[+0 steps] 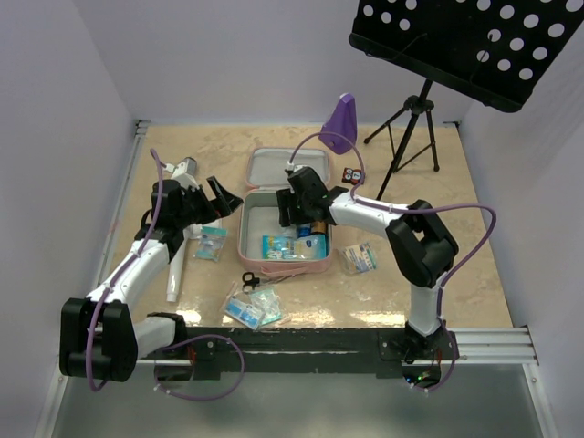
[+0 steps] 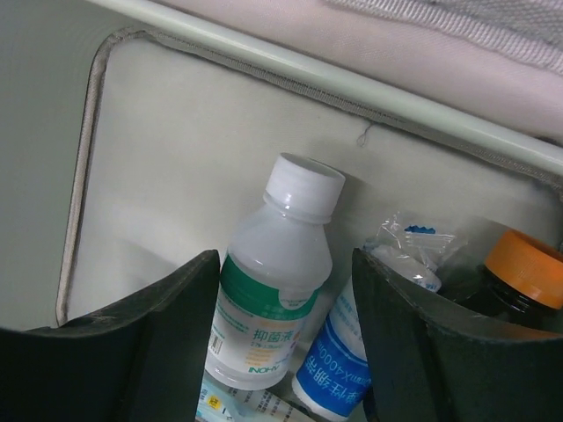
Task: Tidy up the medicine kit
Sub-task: Adjust the medicine box at the center of the board, then adjust the medical item in the medicine box.
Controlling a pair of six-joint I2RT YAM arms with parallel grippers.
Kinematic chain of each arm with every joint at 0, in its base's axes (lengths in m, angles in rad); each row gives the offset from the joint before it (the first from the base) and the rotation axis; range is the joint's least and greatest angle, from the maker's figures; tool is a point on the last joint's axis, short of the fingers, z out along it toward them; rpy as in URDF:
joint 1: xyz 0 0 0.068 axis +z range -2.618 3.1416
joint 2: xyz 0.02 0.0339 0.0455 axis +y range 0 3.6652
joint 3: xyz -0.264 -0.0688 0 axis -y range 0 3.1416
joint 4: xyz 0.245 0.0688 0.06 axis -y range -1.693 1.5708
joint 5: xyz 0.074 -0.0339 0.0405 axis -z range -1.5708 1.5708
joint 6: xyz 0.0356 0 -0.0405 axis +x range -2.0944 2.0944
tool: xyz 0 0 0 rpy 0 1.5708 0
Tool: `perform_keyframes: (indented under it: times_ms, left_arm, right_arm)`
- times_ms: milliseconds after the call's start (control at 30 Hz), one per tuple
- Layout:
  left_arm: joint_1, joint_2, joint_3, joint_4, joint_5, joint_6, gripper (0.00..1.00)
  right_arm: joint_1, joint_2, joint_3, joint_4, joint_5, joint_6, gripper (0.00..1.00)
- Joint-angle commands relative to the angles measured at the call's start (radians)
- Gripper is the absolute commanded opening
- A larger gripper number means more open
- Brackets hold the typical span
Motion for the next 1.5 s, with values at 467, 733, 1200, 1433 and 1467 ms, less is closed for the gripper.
perform_keyframes:
  times_ms: [467, 733, 1200, 1433, 1467]
  left_arm:
    - [-0.003, 0.006, -0.015, 0.034, 0.009, -0.021, 1.00]
    - [-0.004, 0.009, -0.015, 0.031, 0.009, -0.021, 1.00]
    - [-0.004, 0.009, -0.008, 0.019, 0.003, -0.024, 1.00]
    - [-0.001, 0.058, -0.009, 0.027, 0.024, -0.079, 1.00]
    - [-0.001, 0.067, -0.012, 0.045, 0.037, -0.096, 1.00]
  right_arm:
    - [-0.040, -0.030, 0.015, -0.041, 0.085, 0.009, 0.41]
    - [-0.063, -0.049, -0.019, -0.001, 0.120, 0.055, 0.50]
    - [-0.057, -0.237, -0.007, -0.120, 0.154, 0.006, 0.64]
    - [-0.019, -0.319, -0.068, -0.249, 0.398, -0.068, 0.26]
    - [-0.019, -0.326, -0.079, -0.255, 0.401, -0.066, 0.20]
